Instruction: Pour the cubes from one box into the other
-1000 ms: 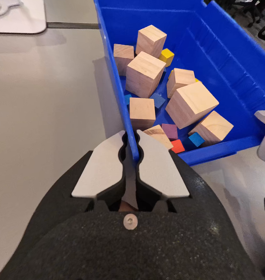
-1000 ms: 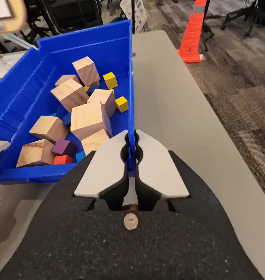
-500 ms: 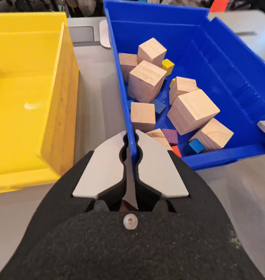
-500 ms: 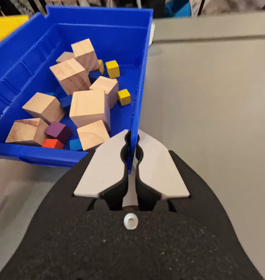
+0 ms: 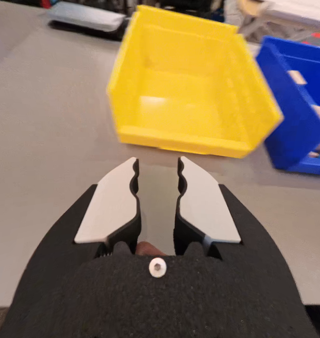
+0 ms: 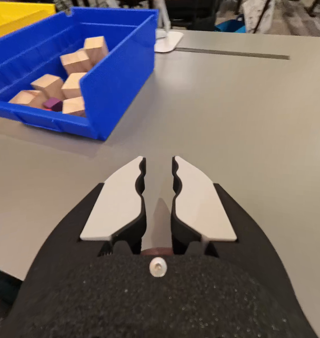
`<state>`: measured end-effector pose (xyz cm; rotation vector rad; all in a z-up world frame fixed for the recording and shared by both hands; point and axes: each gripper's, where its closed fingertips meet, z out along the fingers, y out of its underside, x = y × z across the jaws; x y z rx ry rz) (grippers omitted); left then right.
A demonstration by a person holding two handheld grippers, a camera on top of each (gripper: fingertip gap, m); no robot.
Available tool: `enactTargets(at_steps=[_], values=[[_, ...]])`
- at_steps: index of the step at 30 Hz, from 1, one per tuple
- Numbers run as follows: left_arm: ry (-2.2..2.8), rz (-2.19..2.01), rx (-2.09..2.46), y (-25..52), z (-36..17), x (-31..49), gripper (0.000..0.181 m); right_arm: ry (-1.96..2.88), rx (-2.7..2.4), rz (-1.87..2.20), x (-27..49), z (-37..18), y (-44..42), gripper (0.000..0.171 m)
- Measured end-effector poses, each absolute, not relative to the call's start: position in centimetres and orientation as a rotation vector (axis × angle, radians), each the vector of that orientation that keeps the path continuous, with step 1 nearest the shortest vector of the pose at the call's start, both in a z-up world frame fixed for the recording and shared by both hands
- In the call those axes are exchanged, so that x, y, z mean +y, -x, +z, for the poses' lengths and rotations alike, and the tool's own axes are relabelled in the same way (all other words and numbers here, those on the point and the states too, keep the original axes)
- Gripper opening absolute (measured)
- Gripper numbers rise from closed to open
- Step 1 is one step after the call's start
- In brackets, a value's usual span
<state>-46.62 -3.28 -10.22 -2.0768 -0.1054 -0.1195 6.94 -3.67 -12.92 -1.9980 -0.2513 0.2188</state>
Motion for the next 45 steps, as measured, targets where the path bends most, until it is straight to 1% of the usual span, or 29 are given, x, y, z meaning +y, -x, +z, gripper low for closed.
enactTargets(at_steps=[2, 4, 8, 9, 10, 12, 13, 16, 18, 20, 22, 24, 25, 27, 28, 30, 31, 32, 33, 36, 40, 43, 45], values=[[2.074, -0.069, -0.144, 50.2, -10.6, -2.3, 0.043, 1.955, -0.211, 0.232, -3.4, -11.8, -7.9, 0.026], [2.085, -0.055, -0.156, 52.0, -11.0, 0.0, 0.047, 1.944, -0.199, 0.235, -3.1, -11.6, -7.9, 0.026], [2.122, -0.055, -0.124, 52.4, -11.5, 5.6, 0.047, 1.994, -0.253, 0.239, -3.5, -12.7, -5.8, 0.026], [2.140, -0.072, -0.112, 52.0, -11.8, 6.8, 0.045, 1.990, -0.273, 0.225, -3.7, -12.7, -5.3, 0.026], [2.163, -0.093, -0.090, 51.5, -12.3, 7.7, 0.038, 1.989, -0.293, 0.210, -3.8, -12.6, -4.7, 0.026], [2.168, -0.155, -0.071, 50.3, -12.8, 8.6, 0.009, 1.983, -0.345, 0.198, -4.2, -12.4, -3.3, 0.026], [2.158, -0.170, -0.098, 50.1, -12.8, 8.4, 0.005, 1.978, -0.376, 0.196, -4.5, -12.3, -2.3, 0.026], [2.134, -0.204, -0.124, 48.9, -12.8, 5.8, 0.005, 1.961, -0.470, 0.219, -5.5, -12.3, 1.5, 0.028], [2.146, -0.134, -0.119, 48.5, -12.9, 2.6, 0.004, 1.928, -0.491, 0.208, -5.8, -11.7, 4.0, 0.029], [2.143, -0.096, -0.167, 48.1, -12.8, -1.0, 0.004, 1.908, -0.512, 0.317, -6.2, -10.9, 8.4, 0.029], [2.121, -0.090, -0.253, 47.7, -12.8, -4.7, 0.004, 1.917, -0.530, 0.468, -6.9, -10.4, 14.2, 0.039], [2.108, -0.080, -0.297, 47.2, -12.8, -8.0, 0.004, 1.922, -0.575, 0.591, -8.1, -10.1, 20.4, 0.045], [2.109, -0.072, -0.301, 46.9, -12.8, -9.4, 0.004, 1.933, -0.611, 0.593, -8.5, -10.6, 23.1, 0.047], [2.105, -0.076, -0.308, 46.5, -12.8, -11.6, 0.004, 1.992, -0.724, 0.475, -9.1, -12.8, 26.4, 0.050], [2.104, -0.074, -0.304, 46.3, -12.7, -12.6, 0.004, 2.018, -0.734, 0.412, -9.0, -13.7, 27.3, 0.049], [2.096, -0.060, -0.298, 46.0, -12.7, -14.0, 0.004, 2.038, -0.704, 0.484, -9.5, -14.0, 29.1, 0.038], [2.091, -0.034, -0.309, 46.0, -12.5, -14.5, 0.004, 2.050, -0.673, 0.478, -9.5, -13.9, 29.1, 0.032], [2.077, -0.031, -0.311, 45.9, -12.1, -14.9, 0.005, 2.057, -0.634, 0.433, -9.1, -13.6, 28.4, 0.013], [2.046, -0.057, -0.298, 45.4, -11.4, -15.1, 0.007, 2.036, -0.629, 0.403, -8.9, -13.0, 27.8, 0.009], [1.950, -0.037, -0.237, 43.0, -8.4, -14.9, 0.008, 1.931, -0.589, 0.318, -8.4, -9.4, 25.3, 0.005], [1.790, -0.018, -0.090, 37.2, -1.1, -11.5, 0.006, 1.746, -0.482, 0.213, -6.5, -1.3, 18.9, 0.005], [1.725, -0.068, 0.041, 29.7, 3.4, -7.3, 0.006, 1.673, -0.367, 0.104, -4.8, 3.3, 10.8, 0.005], [1.717, -0.136, 0.156, 22.9, 4.6, -4.5, 0.006, 1.677, -0.278, 0.040, -3.7, 4.6, 3.8, 0.005]])
